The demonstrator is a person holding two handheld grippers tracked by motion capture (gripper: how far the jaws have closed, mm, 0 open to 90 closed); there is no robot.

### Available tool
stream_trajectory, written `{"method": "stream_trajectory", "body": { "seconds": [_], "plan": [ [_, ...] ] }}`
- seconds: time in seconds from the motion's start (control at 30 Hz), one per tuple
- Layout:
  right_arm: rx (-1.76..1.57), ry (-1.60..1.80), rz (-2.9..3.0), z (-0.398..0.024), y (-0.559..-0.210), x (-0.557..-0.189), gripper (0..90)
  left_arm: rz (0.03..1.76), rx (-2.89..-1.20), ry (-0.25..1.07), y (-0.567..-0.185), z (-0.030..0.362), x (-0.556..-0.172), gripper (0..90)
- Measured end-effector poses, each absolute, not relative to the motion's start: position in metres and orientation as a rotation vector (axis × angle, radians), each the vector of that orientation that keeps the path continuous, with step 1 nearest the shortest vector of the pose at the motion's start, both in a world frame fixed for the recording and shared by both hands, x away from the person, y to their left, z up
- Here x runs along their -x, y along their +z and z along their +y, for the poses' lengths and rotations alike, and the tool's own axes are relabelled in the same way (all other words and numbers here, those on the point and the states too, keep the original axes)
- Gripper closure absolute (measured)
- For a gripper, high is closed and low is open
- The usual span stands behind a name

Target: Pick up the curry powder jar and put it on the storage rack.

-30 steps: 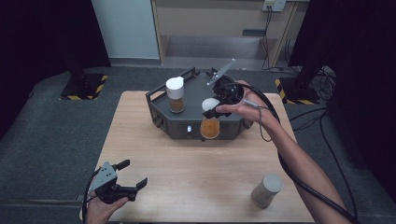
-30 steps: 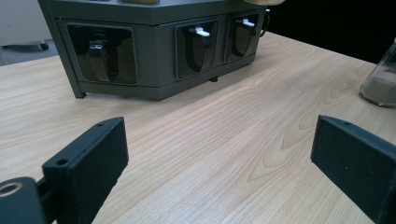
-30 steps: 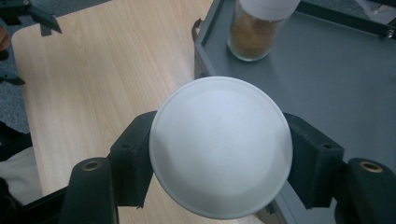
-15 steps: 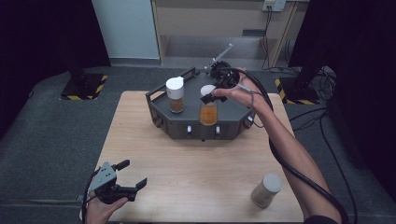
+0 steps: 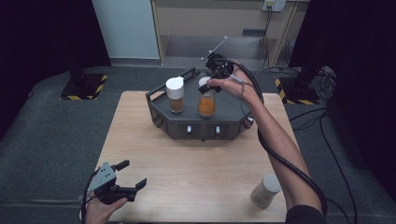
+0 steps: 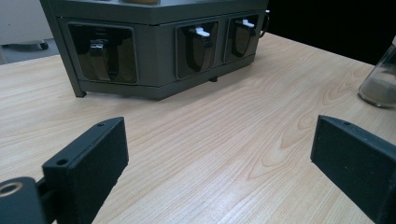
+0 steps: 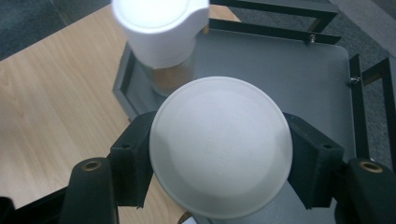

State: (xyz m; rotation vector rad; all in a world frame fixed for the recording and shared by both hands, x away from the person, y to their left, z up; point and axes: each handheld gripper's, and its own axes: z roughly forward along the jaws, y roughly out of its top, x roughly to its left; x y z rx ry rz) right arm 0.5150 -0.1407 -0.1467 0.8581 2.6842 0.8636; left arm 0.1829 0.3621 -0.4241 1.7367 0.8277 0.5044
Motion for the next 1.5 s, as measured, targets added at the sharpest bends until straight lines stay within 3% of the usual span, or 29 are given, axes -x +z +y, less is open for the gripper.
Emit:
{"method": "stream_trajectory", "body": {
  "seconds": [0.5,1.3,1.33,1.37,1.4,1.5],
  "plan": [
    [-0.971,0.841,2.645,-0.134,-0.168,-0.538,34.2,0.831,-1.731,0.501,-0.425,0.364,-0.181,3.5],
    [-1.002,0.869,2.627,-0.137,-0.176,-0.543,33.8,0.827,-1.733,0.499,-0.425,0.364,-0.181,3.5],
    [-0.999,0.871,2.629,-0.137,-0.177,-0.543,32.6,0.827,-1.733,0.498,-0.425,0.364,-0.181,3.5],
    [-0.978,0.871,2.611,-0.136,-0.178,-0.539,23.0,0.827,-1.734,0.497,-0.425,0.364,-0.181,3.5],
    [-0.983,0.901,2.622,-0.14,-0.179,-0.54,19.0,0.827,-1.734,0.497,-0.425,0.364,-0.181,3.5],
    [-0.962,0.895,2.583,-0.139,-0.178,-0.533,12.6,0.826,-1.734,0.5,-0.425,0.364,-0.181,3.5]
  ]
}}
